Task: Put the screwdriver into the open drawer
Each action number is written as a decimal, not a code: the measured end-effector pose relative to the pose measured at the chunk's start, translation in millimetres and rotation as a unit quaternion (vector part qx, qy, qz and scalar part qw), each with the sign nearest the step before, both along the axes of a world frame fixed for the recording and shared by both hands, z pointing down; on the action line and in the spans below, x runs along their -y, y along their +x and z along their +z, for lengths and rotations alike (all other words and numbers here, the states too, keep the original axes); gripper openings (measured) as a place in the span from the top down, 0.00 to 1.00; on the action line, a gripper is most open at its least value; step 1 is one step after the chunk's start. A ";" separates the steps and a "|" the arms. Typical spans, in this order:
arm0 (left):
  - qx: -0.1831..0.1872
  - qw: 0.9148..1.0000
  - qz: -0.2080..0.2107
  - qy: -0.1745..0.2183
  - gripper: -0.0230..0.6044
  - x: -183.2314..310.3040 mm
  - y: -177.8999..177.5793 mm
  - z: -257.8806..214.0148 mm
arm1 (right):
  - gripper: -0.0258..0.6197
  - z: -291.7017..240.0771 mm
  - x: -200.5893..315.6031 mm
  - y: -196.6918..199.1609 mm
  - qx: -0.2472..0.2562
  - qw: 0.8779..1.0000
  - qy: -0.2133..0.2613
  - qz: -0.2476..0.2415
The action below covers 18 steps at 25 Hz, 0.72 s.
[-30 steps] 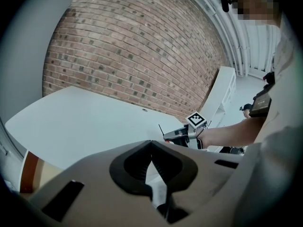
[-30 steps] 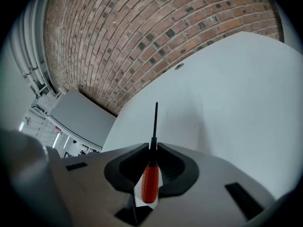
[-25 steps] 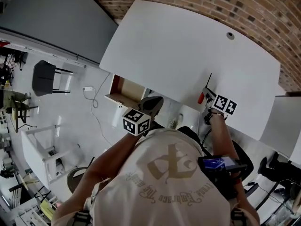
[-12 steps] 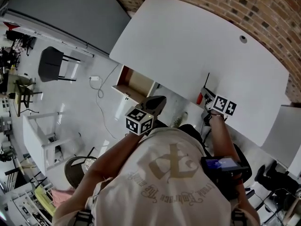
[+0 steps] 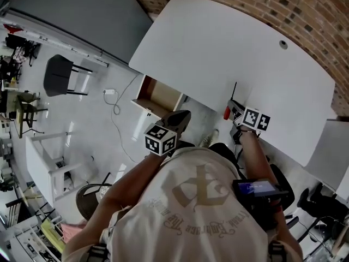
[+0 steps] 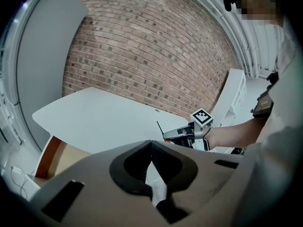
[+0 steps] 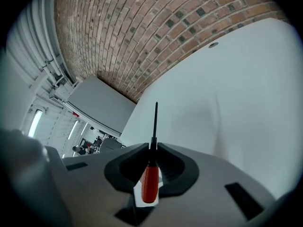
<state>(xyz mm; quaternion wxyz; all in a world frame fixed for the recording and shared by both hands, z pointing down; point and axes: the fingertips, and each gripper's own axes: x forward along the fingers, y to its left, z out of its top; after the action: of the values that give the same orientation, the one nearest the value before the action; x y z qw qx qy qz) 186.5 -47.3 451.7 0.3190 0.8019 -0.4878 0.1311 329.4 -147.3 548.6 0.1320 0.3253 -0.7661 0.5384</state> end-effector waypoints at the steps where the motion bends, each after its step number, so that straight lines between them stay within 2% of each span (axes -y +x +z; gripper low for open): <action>1: -0.002 1.000 0.004 0.003 0.93 1.8 -0.4 -0.8 | 0.86 -0.5 -0.1 -1.2 -0.001 1.000 0.001 0.001; 13: -0.024 0.999 0.037 0.023 0.93 -9.9 -48.1 -2.6 | 0.86 -12.7 -31.0 -35.0 -0.009 0.999 0.008 0.046; 18: -0.032 0.999 0.034 0.019 0.93 -27.6 -87.4 -4.6 | 0.86 -19.2 -50.4 -67.9 -0.009 0.999 0.004 0.048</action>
<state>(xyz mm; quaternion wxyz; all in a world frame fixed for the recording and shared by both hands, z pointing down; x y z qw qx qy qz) 99.2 -19.7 447.0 0.3139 0.8278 -0.4526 0.1069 261.5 -96.8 529.4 0.1112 0.3669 -0.7508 0.5379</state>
